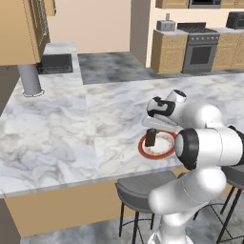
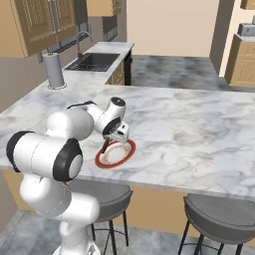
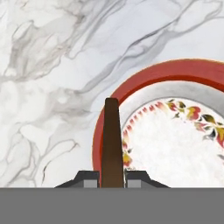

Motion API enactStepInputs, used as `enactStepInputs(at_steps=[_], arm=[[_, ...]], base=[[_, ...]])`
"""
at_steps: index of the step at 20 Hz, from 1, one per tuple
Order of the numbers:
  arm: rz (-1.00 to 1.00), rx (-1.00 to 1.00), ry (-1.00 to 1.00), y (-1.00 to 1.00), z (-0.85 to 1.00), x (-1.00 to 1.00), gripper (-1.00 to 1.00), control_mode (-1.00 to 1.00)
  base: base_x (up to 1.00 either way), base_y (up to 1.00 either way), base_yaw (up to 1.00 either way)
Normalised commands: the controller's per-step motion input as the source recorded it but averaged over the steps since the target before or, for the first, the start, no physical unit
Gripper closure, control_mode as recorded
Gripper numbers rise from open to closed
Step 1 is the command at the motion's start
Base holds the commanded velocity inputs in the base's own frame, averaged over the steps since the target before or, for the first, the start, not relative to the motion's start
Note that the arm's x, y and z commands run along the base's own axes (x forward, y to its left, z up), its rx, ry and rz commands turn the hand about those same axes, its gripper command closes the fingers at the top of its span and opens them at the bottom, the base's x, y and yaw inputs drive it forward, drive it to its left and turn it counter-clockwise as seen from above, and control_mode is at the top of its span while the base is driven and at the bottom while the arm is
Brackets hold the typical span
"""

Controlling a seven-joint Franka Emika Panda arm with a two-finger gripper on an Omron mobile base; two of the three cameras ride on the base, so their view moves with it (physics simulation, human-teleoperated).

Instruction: Start the toaster. Once the lever pops up, take the bread to the plate on the dining counter.

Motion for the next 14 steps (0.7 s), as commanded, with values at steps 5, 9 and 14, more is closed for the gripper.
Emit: enactStepInputs(at_steps=[5,9,14], arm=[[0.00,0.00,0.00,0.00,-0.08,0.01,1.00,-1.00],[0.00,0.00,0.00,0.00,0.00,0.00,1.00,-1.00],[0.00,0.00,0.00,0.00,-0.01,0.00,1.00,-1.00]], base=[[0.00,0.00,0.00],[0.00,0.00,0.00],[0.00,0.00,0.00]])
